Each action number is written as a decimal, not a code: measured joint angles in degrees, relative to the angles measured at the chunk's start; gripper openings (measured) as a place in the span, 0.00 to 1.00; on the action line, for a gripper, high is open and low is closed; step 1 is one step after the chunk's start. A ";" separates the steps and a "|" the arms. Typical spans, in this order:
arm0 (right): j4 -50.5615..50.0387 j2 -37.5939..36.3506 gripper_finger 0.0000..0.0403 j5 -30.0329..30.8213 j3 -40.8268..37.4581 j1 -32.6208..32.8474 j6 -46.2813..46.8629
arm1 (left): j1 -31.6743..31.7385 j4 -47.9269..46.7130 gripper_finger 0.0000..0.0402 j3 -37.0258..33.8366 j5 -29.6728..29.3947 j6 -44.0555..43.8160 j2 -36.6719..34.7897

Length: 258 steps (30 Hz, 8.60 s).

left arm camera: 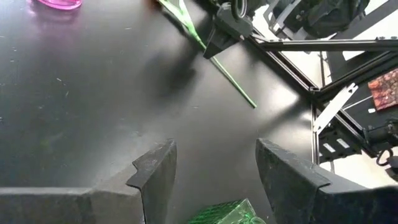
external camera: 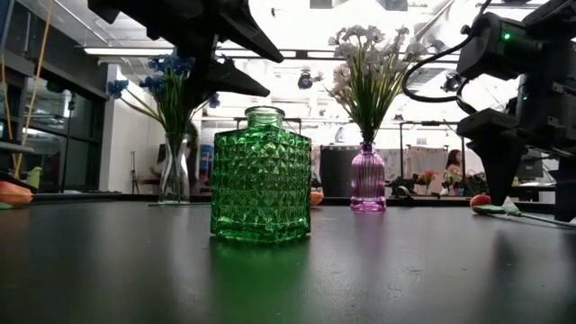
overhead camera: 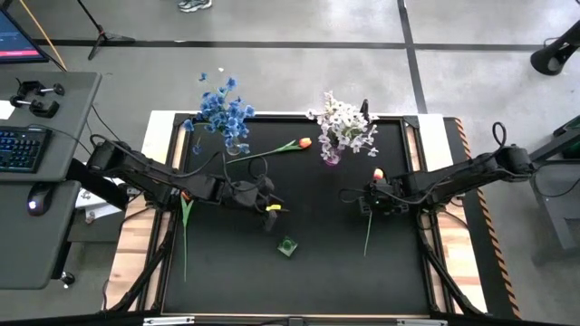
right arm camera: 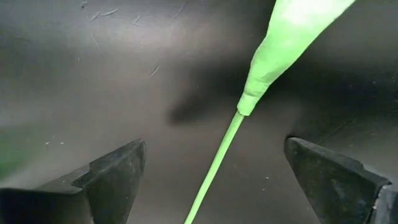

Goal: Sort flowers into vase by color
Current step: Put the bottom right orange flower into the green vase

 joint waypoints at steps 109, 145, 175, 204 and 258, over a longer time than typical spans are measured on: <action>99.01 34.13 0.00 7.43 24.44 9.68 -75.05 | 1.46 28.53 0.51 0.04 -2.99 26.28 -24.70; 88.94 29.02 0.00 5.25 24.46 9.70 -77.03 | 1.46 28.52 0.51 0.04 -2.97 24.94 -24.70; 88.00 29.09 0.00 0.43 24.46 9.31 -75.76 | 1.44 28.52 0.51 0.04 -2.99 24.82 -24.72; 89.61 29.14 0.00 -3.97 24.46 7.88 -75.45 | 1.45 28.52 0.51 0.04 -2.97 26.83 -24.72; 87.49 29.14 0.00 -1.34 24.44 7.82 -76.41 | 1.42 28.15 0.51 0.03 -4.26 26.26 -24.72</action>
